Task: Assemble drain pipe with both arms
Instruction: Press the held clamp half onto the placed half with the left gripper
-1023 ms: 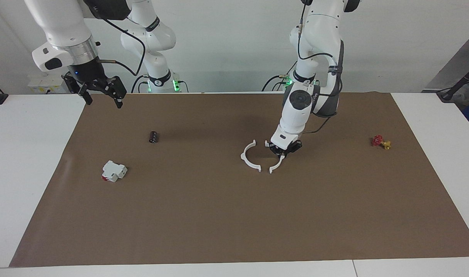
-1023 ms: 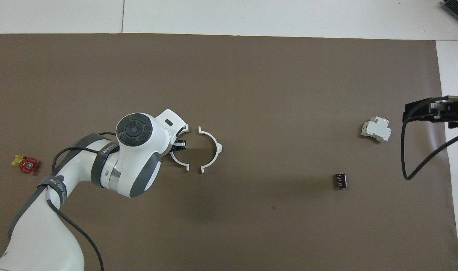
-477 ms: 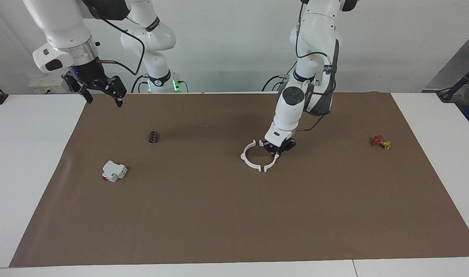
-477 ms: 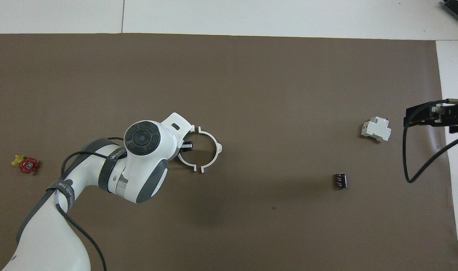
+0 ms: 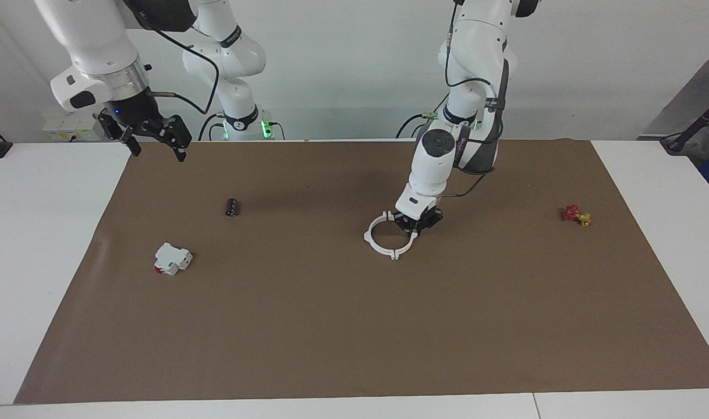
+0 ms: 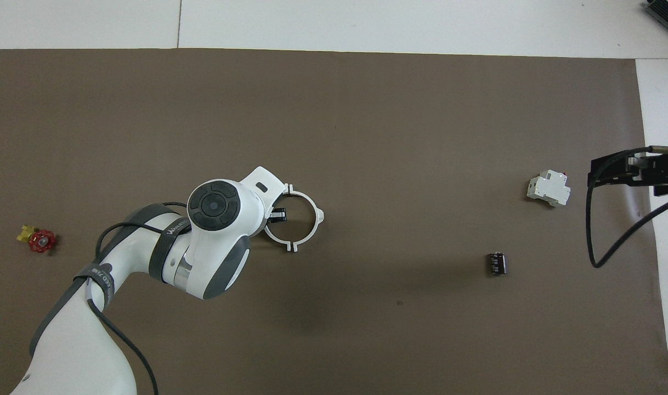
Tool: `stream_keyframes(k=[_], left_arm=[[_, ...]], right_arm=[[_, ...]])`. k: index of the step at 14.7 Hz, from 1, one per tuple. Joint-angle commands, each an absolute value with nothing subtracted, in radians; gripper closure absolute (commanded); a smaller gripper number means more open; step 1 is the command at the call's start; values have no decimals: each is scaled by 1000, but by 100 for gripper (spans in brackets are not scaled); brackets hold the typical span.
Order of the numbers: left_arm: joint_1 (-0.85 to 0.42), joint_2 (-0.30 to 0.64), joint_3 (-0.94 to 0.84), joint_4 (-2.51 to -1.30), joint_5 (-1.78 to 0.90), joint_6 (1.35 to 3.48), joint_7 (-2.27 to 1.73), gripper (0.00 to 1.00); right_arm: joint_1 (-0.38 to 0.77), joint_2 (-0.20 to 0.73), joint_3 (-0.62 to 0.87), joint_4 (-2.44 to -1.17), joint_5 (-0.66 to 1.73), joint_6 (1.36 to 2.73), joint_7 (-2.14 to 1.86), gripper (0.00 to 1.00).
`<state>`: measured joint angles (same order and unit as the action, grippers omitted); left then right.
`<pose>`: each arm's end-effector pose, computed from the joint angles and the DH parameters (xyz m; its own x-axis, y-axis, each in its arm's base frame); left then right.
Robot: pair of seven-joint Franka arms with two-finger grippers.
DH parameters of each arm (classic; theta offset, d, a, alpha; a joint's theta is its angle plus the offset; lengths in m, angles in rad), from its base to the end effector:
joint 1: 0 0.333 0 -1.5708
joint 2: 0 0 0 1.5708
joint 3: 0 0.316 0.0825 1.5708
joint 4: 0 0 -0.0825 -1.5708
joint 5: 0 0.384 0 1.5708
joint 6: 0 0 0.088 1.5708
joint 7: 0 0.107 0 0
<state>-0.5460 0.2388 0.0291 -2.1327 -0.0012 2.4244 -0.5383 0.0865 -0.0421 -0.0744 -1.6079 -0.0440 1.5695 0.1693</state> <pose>0.4998 -0.2844 0.3002 0.9986 0.0218 0.0486 0.0207 -0.9995 0.0220 0.5412 0.0009 0.6300 0.9876 -0.1564 0.0104 -0.1567 -0.9868 0.0397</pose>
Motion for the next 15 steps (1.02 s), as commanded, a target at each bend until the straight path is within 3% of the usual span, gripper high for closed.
stream_keyframes(k=[1, 15], left_arm=[[-565, 213, 44, -2166, 26, 2448, -563, 100], [-571, 216, 43, -2169, 26, 2464, -565, 100]], right_arm=[[84, -64, -71, -1631, -17, 1563, 169, 0], [83, -63, -69, -1629, -17, 1566, 160, 0]])
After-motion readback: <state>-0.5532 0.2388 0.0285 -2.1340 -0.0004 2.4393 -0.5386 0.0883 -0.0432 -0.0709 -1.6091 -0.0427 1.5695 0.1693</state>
